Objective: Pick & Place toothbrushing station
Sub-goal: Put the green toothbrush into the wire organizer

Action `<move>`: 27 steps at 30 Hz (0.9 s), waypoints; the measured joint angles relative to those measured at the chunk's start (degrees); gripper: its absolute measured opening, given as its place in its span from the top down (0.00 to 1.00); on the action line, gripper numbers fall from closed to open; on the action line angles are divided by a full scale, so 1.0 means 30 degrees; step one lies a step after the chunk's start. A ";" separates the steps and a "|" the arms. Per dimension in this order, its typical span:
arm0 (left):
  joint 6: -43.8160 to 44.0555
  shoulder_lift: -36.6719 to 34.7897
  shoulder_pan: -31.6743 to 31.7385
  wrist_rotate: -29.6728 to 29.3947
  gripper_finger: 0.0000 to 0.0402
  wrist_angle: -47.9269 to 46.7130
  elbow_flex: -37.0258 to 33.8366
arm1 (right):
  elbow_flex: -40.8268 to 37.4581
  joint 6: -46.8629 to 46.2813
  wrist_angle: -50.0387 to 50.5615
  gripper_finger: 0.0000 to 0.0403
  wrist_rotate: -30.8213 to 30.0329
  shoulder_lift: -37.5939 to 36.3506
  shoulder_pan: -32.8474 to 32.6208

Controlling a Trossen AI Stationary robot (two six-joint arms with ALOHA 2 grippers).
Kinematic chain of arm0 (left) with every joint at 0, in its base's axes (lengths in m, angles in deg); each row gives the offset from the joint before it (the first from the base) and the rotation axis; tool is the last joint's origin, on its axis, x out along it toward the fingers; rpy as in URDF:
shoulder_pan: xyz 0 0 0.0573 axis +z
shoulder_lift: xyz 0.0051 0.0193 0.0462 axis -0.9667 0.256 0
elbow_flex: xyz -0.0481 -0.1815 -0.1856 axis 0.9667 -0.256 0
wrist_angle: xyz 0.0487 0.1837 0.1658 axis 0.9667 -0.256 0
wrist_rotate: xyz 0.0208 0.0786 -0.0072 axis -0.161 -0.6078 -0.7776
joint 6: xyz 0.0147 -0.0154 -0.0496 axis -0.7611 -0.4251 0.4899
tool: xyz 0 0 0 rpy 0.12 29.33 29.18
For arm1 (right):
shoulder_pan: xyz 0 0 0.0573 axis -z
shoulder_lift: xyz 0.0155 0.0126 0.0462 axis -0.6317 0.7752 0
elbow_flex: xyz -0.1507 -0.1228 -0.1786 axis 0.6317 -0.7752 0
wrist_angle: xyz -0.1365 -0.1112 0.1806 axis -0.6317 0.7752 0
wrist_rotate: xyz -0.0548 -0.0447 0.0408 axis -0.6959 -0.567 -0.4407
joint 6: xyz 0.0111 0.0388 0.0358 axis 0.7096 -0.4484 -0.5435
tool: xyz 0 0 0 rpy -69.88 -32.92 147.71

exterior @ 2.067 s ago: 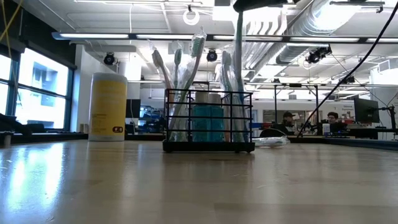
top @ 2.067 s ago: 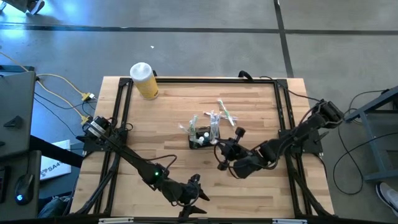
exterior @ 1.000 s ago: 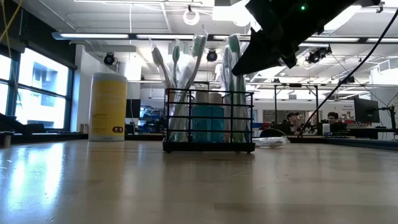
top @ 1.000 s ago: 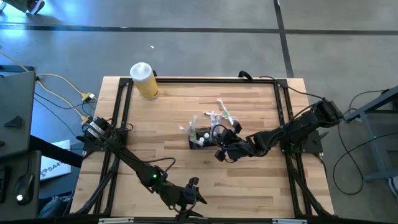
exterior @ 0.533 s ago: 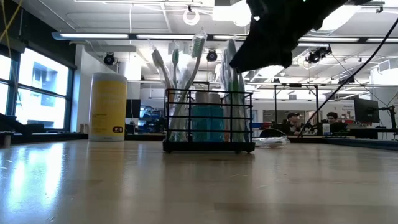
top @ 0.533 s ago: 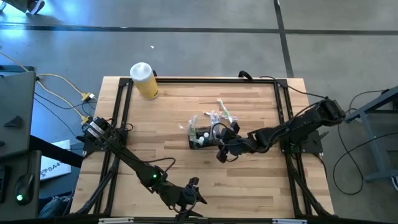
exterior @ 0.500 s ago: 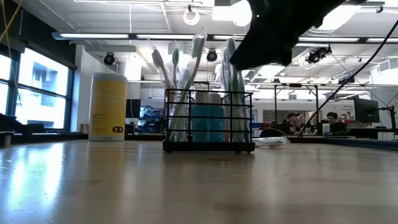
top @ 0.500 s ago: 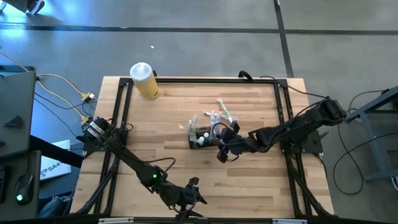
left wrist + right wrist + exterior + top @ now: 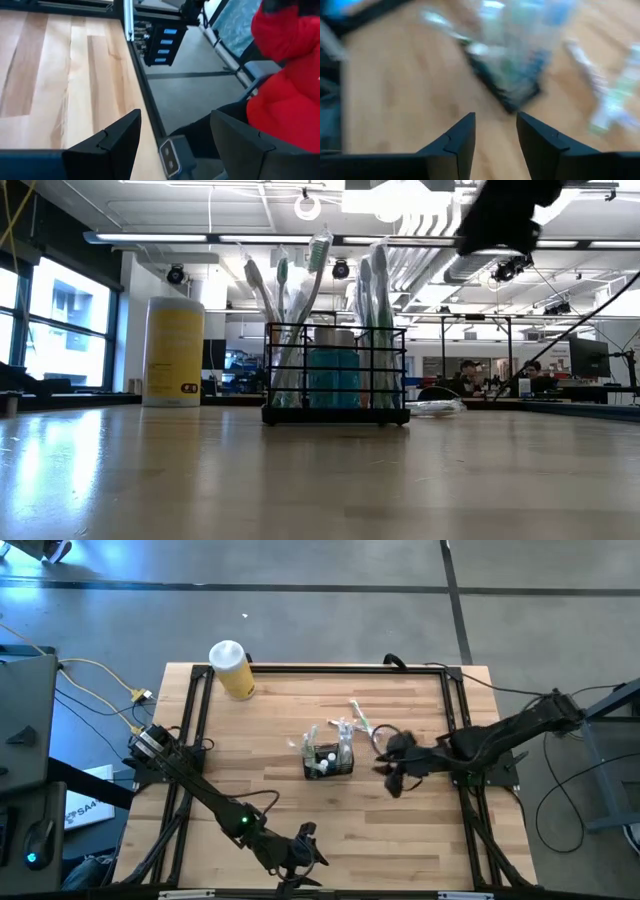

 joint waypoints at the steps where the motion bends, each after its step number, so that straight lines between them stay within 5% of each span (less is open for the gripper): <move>1: 0.0001 -0.0152 0.0015 0.0000 0.42 -0.0360 0.0000 | 0.0000 -0.0342 0.1160 0.67 -0.0486 -0.0375 0.0222; 6: -0.0021 -0.1237 0.0661 -0.0087 0.42 -0.2167 0.0000 | 0.0000 -0.1285 0.5306 0.69 -0.3152 -0.1231 0.3105; 13: -0.0106 -0.2735 0.2248 -0.0068 0.42 -0.5299 0.0007 | 0.0000 0.1766 0.4208 0.69 -0.1971 0.0057 0.9212; 20: -0.2022 -0.6135 0.4966 0.2088 0.42 -0.9404 0.0000 | 0.0007 0.5801 -0.0238 0.69 0.4251 0.3337 1.4392; 27: -0.5081 -0.8247 0.7620 0.2040 0.42 -1.1439 0.0000 | 0.0000 0.8148 -0.3439 0.58 0.6926 0.7722 1.6364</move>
